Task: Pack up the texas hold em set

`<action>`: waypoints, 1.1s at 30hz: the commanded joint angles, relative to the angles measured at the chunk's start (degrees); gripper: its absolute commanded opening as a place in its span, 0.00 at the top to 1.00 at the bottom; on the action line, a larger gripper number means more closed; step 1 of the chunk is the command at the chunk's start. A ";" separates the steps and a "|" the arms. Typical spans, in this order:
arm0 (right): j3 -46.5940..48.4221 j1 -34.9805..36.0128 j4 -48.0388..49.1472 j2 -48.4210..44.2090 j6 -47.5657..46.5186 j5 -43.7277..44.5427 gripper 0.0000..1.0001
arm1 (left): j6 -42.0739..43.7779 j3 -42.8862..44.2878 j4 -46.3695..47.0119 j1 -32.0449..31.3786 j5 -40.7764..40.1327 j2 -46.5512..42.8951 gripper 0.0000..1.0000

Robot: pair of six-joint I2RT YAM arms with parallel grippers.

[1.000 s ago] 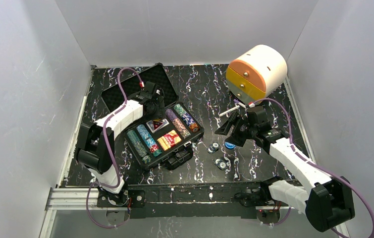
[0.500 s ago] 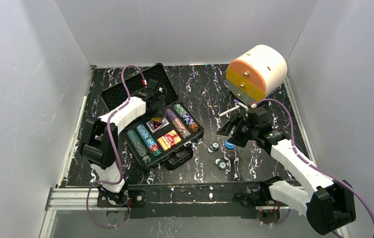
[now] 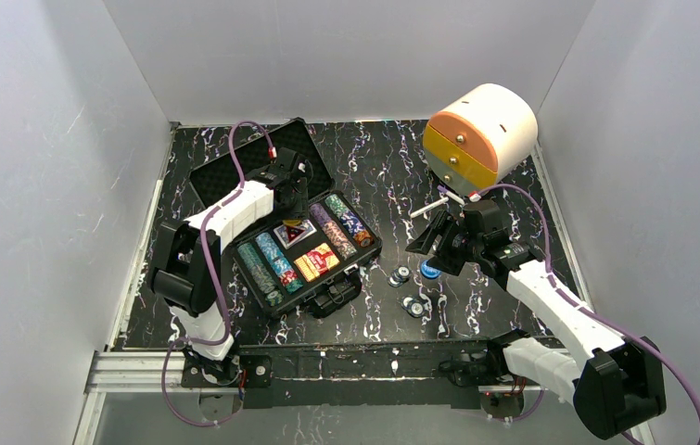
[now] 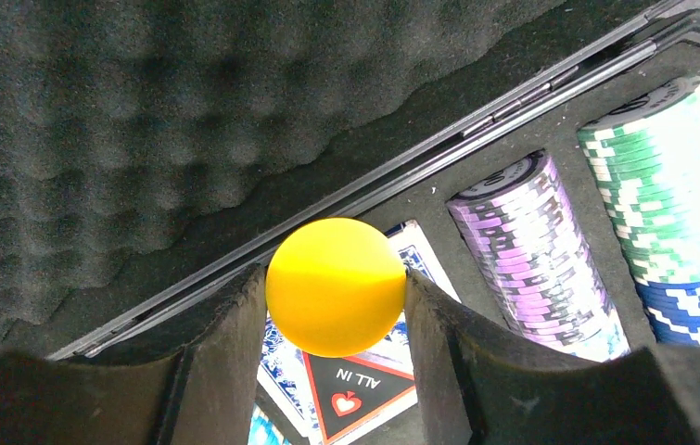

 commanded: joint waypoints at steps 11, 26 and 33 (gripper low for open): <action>2.38 0.11 0.20 0.00 -1.03 0.19 0.23 | -0.07 -3.58 1.73 -0.18 2.10 -11.34 0.69; 1.57 0.06 0.64 0.12 -0.58 -0.42 0.23 | -0.69 -12.40 0.43 -1.85 6.81 -16.78 0.67; 1.74 0.10 0.32 -0.46 -0.33 -0.24 0.23 | -1.14 -12.66 1.53 -1.85 3.03 -16.01 0.60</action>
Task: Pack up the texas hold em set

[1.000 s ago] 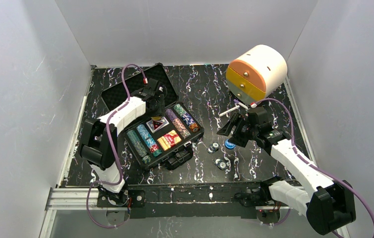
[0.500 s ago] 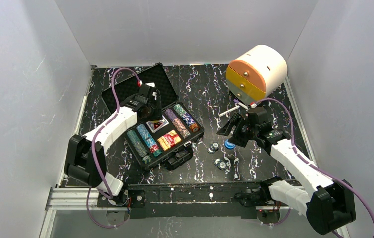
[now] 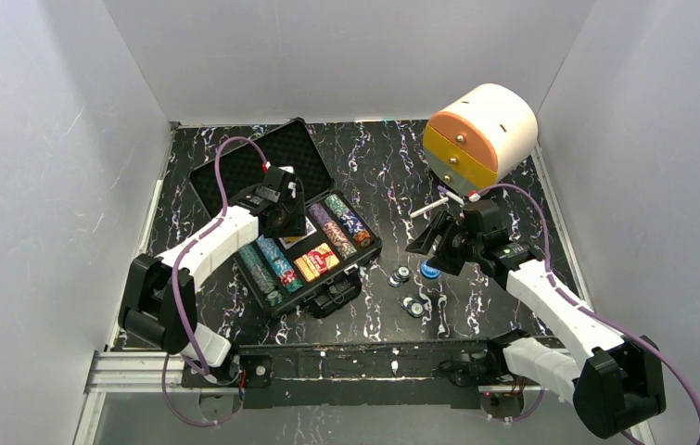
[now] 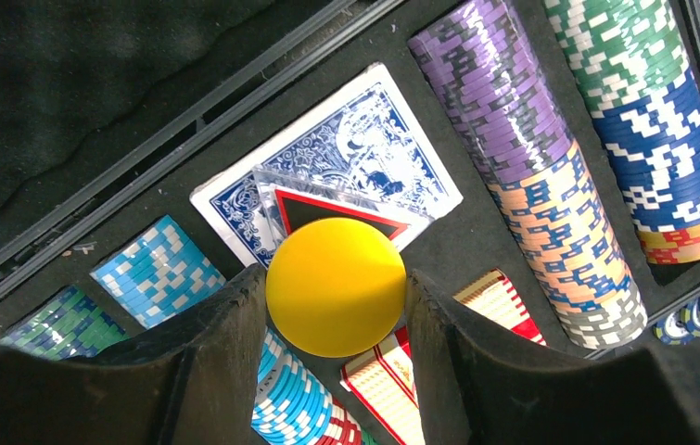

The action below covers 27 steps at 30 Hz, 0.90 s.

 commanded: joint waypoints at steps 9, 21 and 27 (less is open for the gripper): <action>1.68 0.11 0.01 -0.58 -0.07 -0.01 0.23 | -0.22 -0.92 1.86 -0.10 -1.67 0.71 0.58; 2.04 0.11 0.59 0.74 -1.17 -1.14 0.23 | 0.45 -0.80 1.47 -0.19 -3.21 -0.20 0.36; 2.60 0.08 -0.87 1.09 -2.63 0.55 0.23 | 0.85 1.57 0.48 -0.19 -4.02 -2.47 0.25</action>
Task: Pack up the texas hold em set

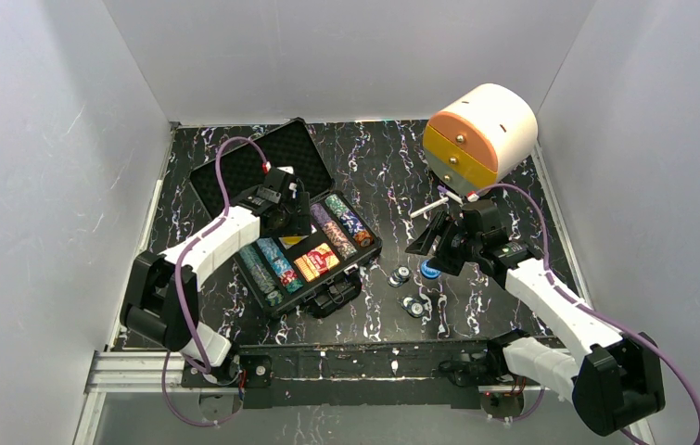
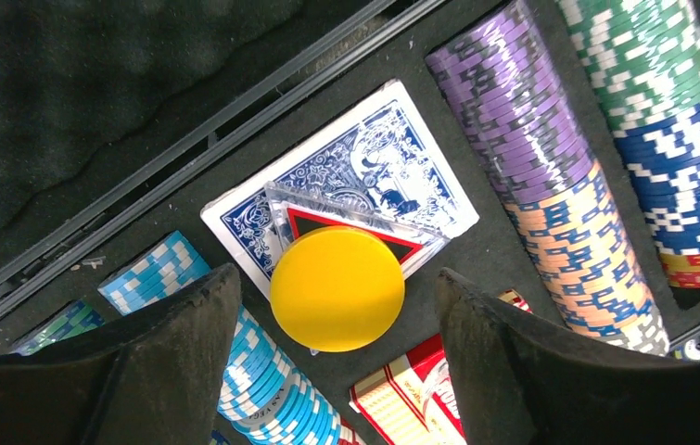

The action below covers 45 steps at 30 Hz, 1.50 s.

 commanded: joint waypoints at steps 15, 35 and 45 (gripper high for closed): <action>9.13 3.12 -12.28 13.67 -8.89 23.85 0.20 | 5.96 -3.59 7.98 -0.19 4.38 -22.48 0.02; 19.76 8.11 -18.82 35.35 -7.91 28.11 0.26 | 1.85 -11.38 15.98 -0.19 4.49 -36.26 0.02; 17.14 8.26 -16.86 36.12 -7.21 28.79 0.40 | 1.42 -11.60 15.88 -0.19 4.68 -36.67 0.02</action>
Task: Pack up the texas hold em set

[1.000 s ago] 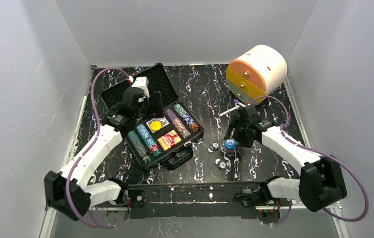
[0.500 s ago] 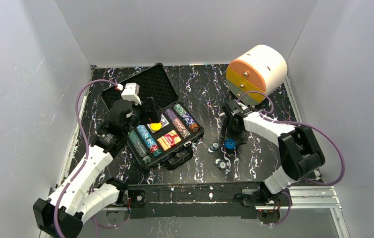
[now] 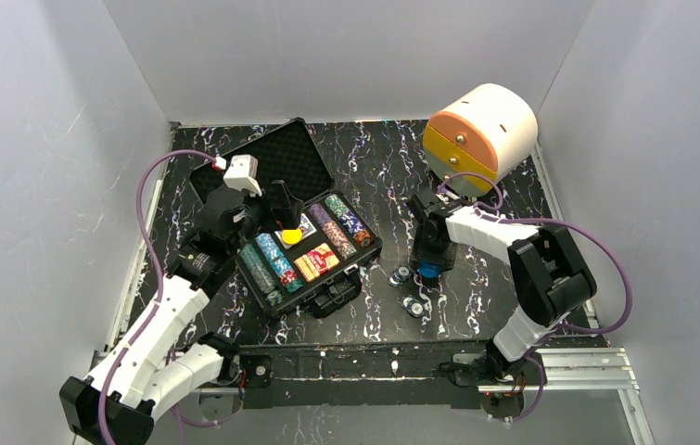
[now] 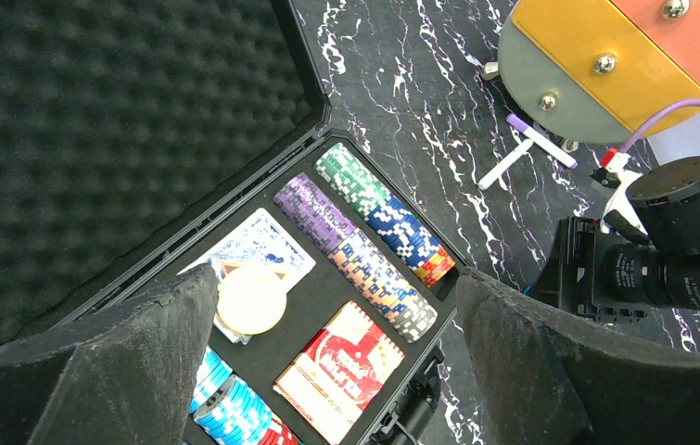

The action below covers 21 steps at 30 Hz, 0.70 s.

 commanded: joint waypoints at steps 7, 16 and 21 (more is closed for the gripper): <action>-0.61 0.30 0.76 -2.67 0.53 2.54 0.49 | -0.22 -0.94 0.21 -0.19 -0.45 -2.03 0.02; 7.04 5.99 -2.71 -7.66 -0.60 2.62 0.48 | -0.21 -1.89 1.41 -0.19 -1.26 -5.15 0.02; 13.62 12.83 -1.62 -7.49 -0.66 2.45 0.48 | -0.12 -3.58 3.57 -0.19 -1.99 -8.88 0.02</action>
